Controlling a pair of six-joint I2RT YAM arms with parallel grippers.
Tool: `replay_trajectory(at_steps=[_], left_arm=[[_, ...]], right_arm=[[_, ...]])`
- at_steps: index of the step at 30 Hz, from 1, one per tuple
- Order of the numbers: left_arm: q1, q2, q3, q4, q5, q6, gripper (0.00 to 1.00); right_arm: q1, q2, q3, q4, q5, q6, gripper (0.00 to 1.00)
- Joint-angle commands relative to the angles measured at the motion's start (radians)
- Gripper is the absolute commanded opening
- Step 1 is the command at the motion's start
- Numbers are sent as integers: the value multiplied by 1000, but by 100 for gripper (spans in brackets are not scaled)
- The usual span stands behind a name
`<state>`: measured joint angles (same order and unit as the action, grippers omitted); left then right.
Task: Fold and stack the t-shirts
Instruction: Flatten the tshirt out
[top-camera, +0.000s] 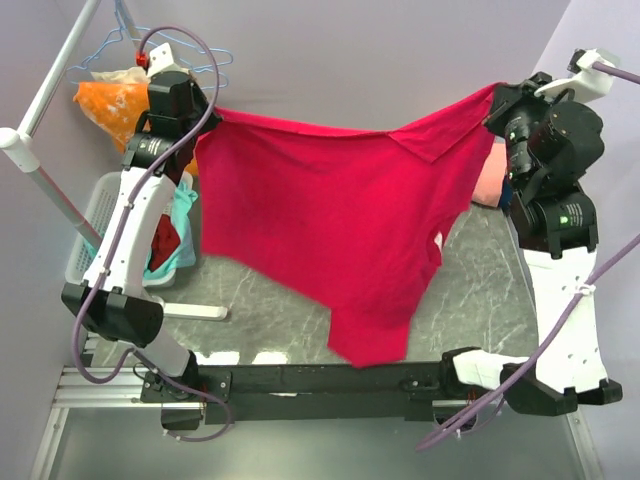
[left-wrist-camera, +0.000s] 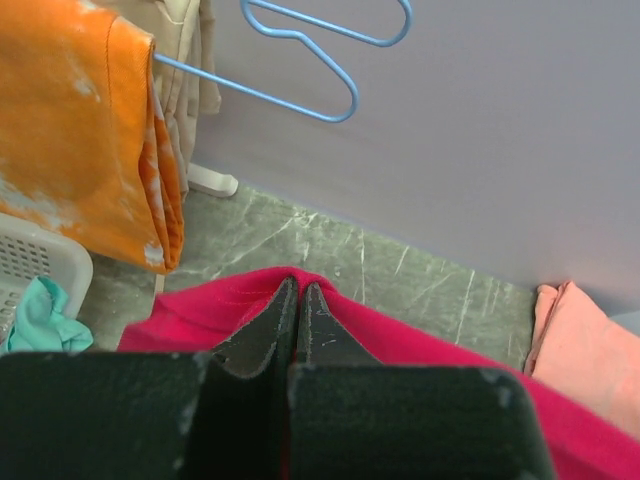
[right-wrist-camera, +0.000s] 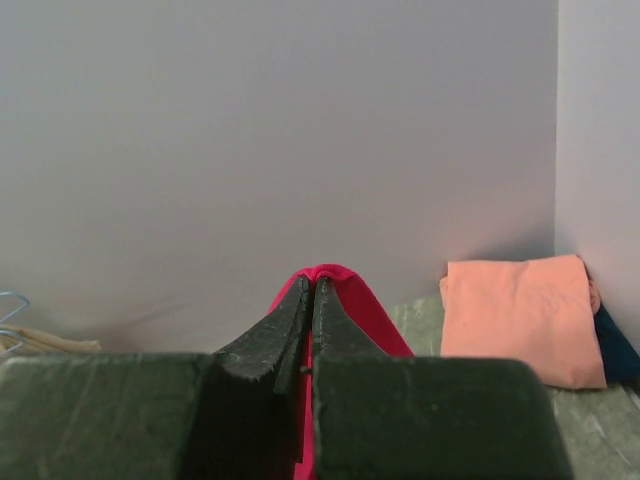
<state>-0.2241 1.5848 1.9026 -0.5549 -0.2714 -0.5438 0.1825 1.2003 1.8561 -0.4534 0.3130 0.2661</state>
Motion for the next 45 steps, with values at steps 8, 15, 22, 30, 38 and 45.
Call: replay_trajectory(at_steps=[8, 15, 22, 30, 38, 45], left_arm=[[0, -163, 34, 41, -28, -12, 1], [-1, -412, -155, 24, 3, -30, 1], [-1, -523, -147, -95, 31, 24, 1], [-1, -508, 9, -146, 15, 64, 1], [-1, -349, -78, -86, 11, 97, 1], [-4, -111, -299, -17, 12, 81, 1]], right_arm=[[-5, -191, -8, 58, 51, -22, 0], [-5, -383, -46, -80, 29, -24, 0], [-5, -469, 24, -157, 9, -27, 0], [-6, -421, 140, -140, 6, -45, 0], [-6, -328, -131, -4, 101, -22, 0], [-8, -70, -434, 217, 179, 21, 0]])
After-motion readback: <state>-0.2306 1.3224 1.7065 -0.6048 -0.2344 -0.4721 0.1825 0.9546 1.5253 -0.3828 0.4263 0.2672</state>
